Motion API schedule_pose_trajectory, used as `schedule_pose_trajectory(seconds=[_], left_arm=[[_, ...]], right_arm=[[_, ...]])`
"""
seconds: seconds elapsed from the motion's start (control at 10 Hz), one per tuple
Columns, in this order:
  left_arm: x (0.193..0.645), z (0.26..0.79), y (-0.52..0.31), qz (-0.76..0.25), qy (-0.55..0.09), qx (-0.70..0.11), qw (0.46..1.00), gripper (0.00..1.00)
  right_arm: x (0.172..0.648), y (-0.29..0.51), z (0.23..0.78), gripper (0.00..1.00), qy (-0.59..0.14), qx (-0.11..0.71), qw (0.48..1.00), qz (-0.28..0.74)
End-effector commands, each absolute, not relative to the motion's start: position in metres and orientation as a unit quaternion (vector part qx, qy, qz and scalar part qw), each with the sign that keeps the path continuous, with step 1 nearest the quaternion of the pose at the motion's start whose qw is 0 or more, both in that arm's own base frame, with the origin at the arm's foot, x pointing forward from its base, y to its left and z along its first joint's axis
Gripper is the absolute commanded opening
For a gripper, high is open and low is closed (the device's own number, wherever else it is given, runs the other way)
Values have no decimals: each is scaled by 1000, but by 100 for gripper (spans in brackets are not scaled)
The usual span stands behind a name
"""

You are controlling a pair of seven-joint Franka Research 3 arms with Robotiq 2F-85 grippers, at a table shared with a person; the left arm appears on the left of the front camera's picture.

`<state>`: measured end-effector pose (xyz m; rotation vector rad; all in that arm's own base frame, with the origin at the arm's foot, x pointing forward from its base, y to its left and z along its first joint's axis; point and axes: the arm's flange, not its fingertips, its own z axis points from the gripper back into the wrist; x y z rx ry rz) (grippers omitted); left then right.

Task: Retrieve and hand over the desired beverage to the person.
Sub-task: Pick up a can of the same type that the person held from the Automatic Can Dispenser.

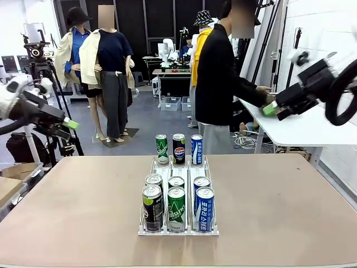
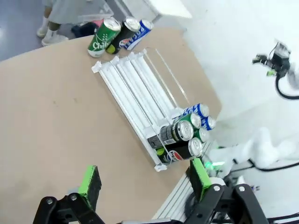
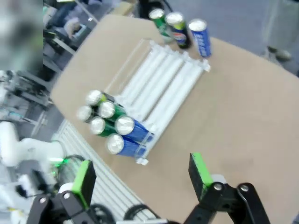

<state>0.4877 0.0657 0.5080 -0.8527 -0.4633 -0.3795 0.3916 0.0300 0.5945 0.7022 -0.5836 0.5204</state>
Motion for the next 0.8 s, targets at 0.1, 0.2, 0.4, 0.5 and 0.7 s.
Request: schedule_pose_trajectory(seconds=[0.1,0.2,0.4,0.5,0.7], left_arm=[[515,515,108,-111,-229,-481,839,100],[517,519,120,-101,-232,-490,834,100],[519,519,139,-80,-241,-512,821,100],[518,518,146,-72,-249,-521,813,100],[515,515,157,-64,-257,-534,803,100]], right_arm=[[382,-22,589,100,-302,418,828,219],[384,-44,587,100,-308,439,818,207],[385,-85,572,100,-305,469,810,176],[387,-105,560,100,-305,488,803,152],[382,-130,542,100,-318,517,784,130]])
